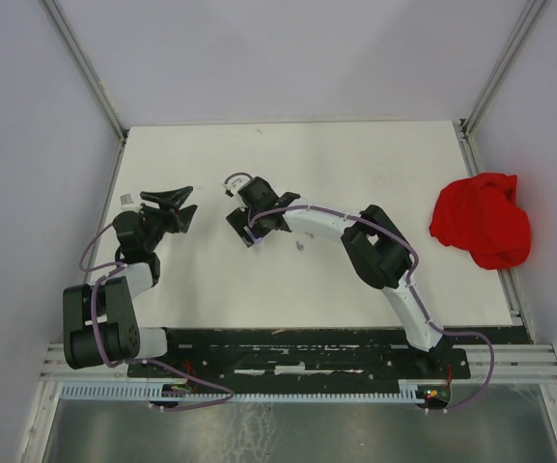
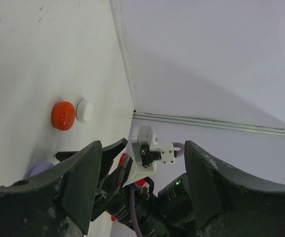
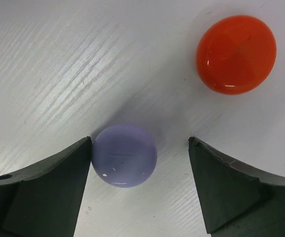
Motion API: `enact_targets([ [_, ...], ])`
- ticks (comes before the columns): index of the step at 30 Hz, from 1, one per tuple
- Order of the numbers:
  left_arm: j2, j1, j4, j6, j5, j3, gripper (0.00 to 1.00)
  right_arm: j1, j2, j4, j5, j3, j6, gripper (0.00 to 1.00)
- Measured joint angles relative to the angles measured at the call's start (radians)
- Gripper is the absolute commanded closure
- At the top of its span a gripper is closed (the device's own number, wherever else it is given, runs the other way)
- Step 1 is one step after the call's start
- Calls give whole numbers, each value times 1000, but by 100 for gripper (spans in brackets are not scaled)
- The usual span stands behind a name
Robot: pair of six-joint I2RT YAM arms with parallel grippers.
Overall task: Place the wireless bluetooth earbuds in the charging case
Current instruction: Pick up the charging case at the center of the board.
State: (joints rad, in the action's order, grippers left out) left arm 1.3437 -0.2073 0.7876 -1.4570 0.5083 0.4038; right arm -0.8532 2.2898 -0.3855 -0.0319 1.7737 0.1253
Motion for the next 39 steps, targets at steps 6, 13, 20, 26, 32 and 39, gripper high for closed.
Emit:
enact_targets([
  [6,2,0,0,0,0,0,27,0,-24,1,11,-37,-10,15],
  [13,6,0,0,0,0,0,27,0,-35,-6,18,-50,-11,20],
  [20,8,0,0,0,1,0,27,0,-36,-12,22,-52,-18,32],
  [26,19,0,0,0,1,0,27,0,-36,-14,22,-52,-18,37],
  [32,25,0,0,0,1,0,28,0,-36,-16,21,-52,-21,54],
  [39,56,0,-6,6,27,7,29,0,-46,0,20,-70,-35,62],
])
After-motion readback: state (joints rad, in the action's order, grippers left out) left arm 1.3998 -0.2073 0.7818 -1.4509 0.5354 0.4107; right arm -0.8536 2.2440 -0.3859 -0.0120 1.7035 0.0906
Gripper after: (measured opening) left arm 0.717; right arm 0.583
